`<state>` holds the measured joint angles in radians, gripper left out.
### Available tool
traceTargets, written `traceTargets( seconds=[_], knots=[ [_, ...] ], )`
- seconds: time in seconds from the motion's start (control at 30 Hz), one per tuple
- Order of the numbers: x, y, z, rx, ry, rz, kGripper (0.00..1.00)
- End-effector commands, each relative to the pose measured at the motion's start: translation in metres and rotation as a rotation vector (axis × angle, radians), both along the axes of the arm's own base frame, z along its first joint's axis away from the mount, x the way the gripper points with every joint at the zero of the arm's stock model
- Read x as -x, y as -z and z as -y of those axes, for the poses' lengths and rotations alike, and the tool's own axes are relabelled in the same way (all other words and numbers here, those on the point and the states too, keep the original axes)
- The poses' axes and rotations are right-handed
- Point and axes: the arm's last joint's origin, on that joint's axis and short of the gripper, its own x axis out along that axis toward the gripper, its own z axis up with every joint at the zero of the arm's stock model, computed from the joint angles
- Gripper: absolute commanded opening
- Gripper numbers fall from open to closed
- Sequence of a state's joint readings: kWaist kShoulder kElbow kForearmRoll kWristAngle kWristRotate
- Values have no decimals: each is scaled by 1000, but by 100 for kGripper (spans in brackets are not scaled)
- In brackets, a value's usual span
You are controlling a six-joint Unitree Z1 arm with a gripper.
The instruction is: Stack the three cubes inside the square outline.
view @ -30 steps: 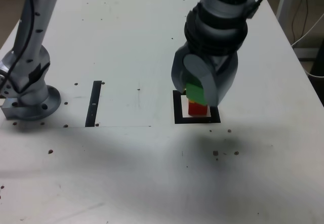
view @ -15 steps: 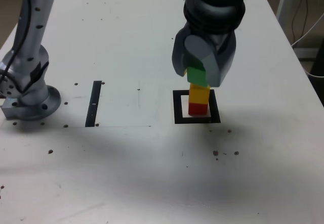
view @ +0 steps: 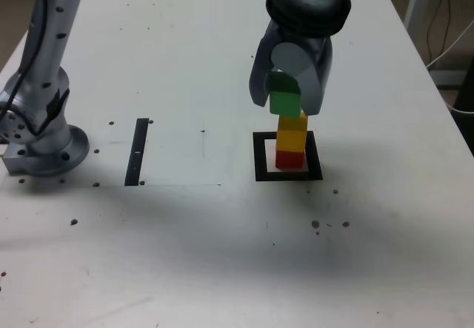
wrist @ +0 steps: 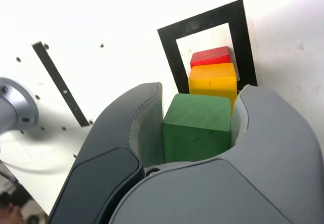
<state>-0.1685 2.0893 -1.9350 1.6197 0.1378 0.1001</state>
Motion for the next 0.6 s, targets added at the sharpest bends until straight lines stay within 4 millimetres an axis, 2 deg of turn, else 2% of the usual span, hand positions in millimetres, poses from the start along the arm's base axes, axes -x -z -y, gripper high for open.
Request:
traceTargets(
  seconds=[0.0, 0.23, 0.57],
  knots=[
    [3, -1, -1, 8, -38, -11, 28],
    [2, 0, -1, 29, -126, -10, 28],
    [-5, 10, -5, 33, -144, -29, 28]
  ],
)
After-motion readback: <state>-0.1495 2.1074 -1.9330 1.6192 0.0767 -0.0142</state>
